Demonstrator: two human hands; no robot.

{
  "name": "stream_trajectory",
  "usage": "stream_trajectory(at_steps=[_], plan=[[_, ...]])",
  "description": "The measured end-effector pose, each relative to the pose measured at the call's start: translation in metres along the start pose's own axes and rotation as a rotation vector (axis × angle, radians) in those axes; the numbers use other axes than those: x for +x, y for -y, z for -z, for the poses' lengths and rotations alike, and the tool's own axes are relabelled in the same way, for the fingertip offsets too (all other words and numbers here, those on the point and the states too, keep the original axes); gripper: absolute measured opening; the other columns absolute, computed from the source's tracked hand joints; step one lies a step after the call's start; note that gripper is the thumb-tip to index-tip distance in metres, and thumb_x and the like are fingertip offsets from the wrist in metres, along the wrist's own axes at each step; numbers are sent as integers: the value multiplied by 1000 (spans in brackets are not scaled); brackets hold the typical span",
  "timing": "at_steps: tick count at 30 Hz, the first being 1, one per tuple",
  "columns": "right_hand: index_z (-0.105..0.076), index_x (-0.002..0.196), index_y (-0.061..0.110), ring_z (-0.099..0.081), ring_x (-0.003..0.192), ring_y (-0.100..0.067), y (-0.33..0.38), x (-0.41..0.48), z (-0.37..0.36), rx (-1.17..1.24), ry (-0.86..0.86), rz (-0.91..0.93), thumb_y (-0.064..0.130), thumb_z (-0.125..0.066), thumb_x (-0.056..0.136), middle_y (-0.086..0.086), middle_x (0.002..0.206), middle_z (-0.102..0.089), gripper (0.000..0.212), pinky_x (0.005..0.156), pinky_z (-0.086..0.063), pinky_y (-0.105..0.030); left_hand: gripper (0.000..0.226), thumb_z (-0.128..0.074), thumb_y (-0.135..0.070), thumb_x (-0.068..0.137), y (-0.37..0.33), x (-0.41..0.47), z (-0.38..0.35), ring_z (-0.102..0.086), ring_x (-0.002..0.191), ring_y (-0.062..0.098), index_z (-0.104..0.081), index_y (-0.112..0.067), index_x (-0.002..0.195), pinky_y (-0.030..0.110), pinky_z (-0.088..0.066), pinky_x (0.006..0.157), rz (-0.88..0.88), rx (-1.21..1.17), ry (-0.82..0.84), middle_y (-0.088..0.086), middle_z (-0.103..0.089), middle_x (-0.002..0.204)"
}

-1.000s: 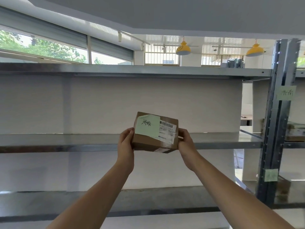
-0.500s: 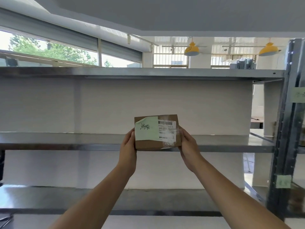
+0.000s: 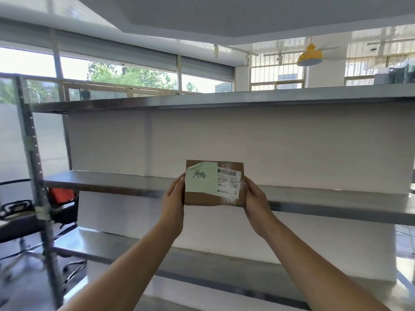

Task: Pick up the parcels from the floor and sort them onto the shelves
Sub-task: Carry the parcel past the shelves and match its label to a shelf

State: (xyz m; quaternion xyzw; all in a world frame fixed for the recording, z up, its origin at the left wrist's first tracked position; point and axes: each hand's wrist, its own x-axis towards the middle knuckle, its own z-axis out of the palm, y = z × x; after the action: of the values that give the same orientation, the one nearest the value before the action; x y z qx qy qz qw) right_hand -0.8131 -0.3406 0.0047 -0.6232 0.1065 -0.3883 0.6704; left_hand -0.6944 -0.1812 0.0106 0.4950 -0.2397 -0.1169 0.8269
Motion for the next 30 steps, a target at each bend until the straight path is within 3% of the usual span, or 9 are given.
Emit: stream_trajectory(at_steps=[5,9,13,19,23,27,30], plan=[[-62,134,23,-67,116,-17,-16,1,-36,69,120,-34,23,-43,107,2,121,-73,33,108,-48,-43,35,-56,-33,99,-8,-10,40,-68,117,30,-70,-15,126,52,-47,109,-23,90,-86,9,-76,117],[-63,129,25,-68,115,-17,-33,0,-69,104,228,-66,24,-41,107,1,122,-73,31,107,-49,-44,27,-53,-28,103,-20,-23,72,-71,108,28,-72,-16,118,39,-56,94,-43,133,-204,5,-80,103],[-64,131,25,-68,114,-15,-50,-11,-99,111,310,-109,21,-46,105,3,120,-73,32,106,-49,-42,27,-53,-35,102,-26,-39,106,-67,115,30,-76,-23,111,50,-44,112,-30,214,-329,3,-79,104],[-68,124,31,-66,117,-17,-62,-25,-140,135,400,-128,24,-48,104,4,120,-73,29,109,-46,-45,26,-54,-31,100,-38,-57,143,-66,112,32,-80,-29,95,49,-47,108,-71,205,-455,2,-79,98],[-68,125,32,-65,118,-18,-65,-27,-169,119,454,-133,25,-46,104,5,121,-73,31,110,-45,-47,29,-57,-40,97,-46,-70,167,-67,113,29,-77,-26,114,49,-47,109,-92,193,-527,5,-78,109],[-68,123,38,-63,120,-18,-70,-32,-215,72,515,-100,24,-45,103,7,123,-71,33,110,-44,-48,30,-56,-38,101,-63,-76,203,-68,110,28,-74,-22,118,46,-52,104,-114,179,-623,8,-76,113],[-66,126,37,-63,120,-18,-74,-36,-251,75,551,-87,22,-43,104,7,125,-70,35,109,-45,-48,34,-53,-39,103,-74,-76,236,-67,108,29,-71,-19,123,41,-55,86,-136,194,-631,12,-74,119]])
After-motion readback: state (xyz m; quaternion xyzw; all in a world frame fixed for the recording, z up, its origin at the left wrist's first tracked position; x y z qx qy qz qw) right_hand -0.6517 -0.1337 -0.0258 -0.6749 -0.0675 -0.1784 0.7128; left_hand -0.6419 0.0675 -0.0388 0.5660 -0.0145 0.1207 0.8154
